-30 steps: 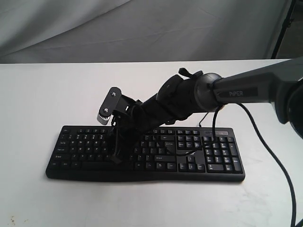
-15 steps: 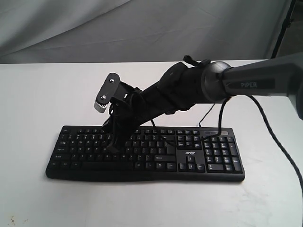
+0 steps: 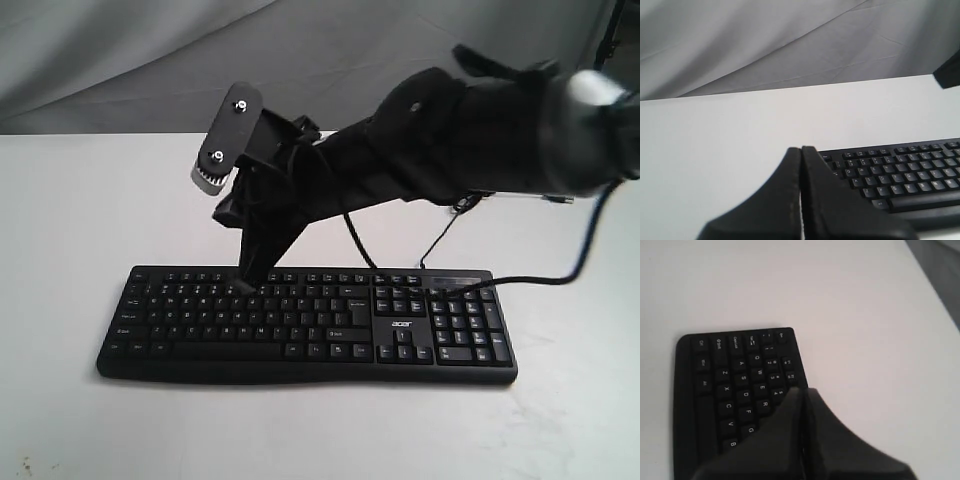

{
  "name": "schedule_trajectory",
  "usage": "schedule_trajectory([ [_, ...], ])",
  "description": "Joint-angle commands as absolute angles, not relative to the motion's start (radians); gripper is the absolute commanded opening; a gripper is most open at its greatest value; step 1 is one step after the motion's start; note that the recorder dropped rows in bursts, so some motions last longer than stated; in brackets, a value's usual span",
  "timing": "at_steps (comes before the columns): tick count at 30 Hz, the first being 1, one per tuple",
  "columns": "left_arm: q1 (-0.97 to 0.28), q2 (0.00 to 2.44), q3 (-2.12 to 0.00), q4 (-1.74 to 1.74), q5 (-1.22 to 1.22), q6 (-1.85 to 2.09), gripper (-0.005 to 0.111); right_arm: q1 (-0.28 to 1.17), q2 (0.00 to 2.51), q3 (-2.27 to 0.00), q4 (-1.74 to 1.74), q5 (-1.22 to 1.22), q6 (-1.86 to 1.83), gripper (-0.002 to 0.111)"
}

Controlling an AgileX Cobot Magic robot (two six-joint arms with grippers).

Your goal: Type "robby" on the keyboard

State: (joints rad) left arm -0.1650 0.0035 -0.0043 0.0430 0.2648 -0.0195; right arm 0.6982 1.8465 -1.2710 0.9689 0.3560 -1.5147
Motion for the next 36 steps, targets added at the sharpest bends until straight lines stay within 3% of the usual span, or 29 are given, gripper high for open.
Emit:
schedule_trajectory([
  [1,-0.171,0.000,0.000,0.048,0.259,-0.022,0.000,0.735,1.642,-1.138,0.961,0.223,-1.483,0.000],
  [8,-0.171,0.000,0.000,0.048,0.259,-0.022,0.000,0.844,1.300,-0.901,1.061,-0.064,-1.472,0.000],
  [15,-0.171,0.000,0.000,0.048,0.259,-0.022,0.000,1.060,0.978,-0.640,1.137,-0.375,-1.460,0.000],
  [23,-0.171,0.000,0.000,0.048,0.259,-0.022,0.000,1.247,0.706,-0.436,1.137,-0.529,-1.383,0.000],
  [36,-0.171,0.000,0.000,0.048,0.259,-0.022,0.000,1.268,0.587,-0.370,1.402,-0.650,-1.383,0.000],
])
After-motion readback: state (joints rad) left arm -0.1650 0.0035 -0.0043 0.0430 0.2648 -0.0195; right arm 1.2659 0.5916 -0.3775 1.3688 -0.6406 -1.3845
